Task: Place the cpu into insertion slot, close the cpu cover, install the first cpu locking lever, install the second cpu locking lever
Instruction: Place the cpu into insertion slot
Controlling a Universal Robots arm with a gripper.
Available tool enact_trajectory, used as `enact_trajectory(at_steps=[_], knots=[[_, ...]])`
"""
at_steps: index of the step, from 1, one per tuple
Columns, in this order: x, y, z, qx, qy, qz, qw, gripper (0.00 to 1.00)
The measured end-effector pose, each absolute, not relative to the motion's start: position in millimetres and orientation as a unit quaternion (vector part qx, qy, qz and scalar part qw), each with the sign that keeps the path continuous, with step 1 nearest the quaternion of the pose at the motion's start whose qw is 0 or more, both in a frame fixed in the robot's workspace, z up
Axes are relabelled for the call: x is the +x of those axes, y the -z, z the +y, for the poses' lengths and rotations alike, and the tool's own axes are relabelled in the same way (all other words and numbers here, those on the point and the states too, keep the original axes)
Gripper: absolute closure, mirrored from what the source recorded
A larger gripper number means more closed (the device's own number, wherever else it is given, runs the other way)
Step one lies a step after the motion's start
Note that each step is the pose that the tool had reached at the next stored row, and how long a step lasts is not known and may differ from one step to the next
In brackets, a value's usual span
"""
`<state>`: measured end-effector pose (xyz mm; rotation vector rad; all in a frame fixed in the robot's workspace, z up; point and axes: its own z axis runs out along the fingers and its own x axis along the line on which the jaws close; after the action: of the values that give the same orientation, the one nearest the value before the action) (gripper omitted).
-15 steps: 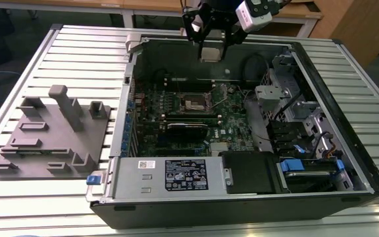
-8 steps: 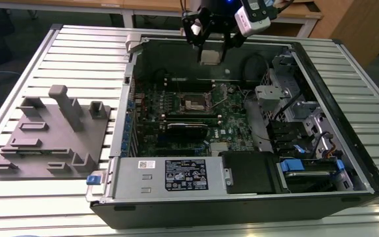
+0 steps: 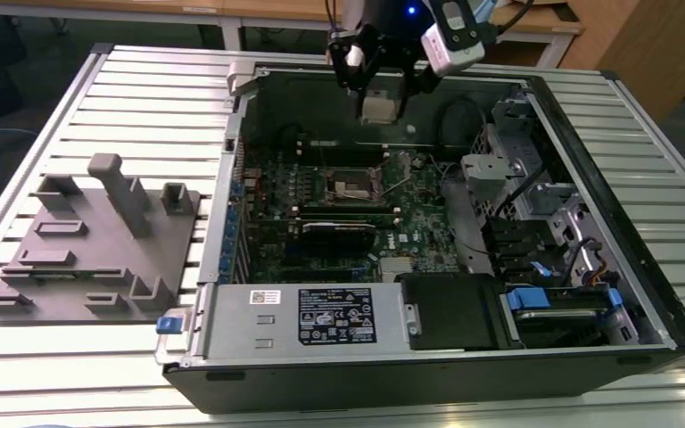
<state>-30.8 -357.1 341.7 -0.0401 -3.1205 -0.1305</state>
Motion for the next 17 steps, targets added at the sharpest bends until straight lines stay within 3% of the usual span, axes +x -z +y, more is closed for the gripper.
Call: enact_trajectory(at_steps=[17], knots=[[-30.8, -333.8, -357.1, -0.013, 0.042, -0.999, 0.009, 0.46]])
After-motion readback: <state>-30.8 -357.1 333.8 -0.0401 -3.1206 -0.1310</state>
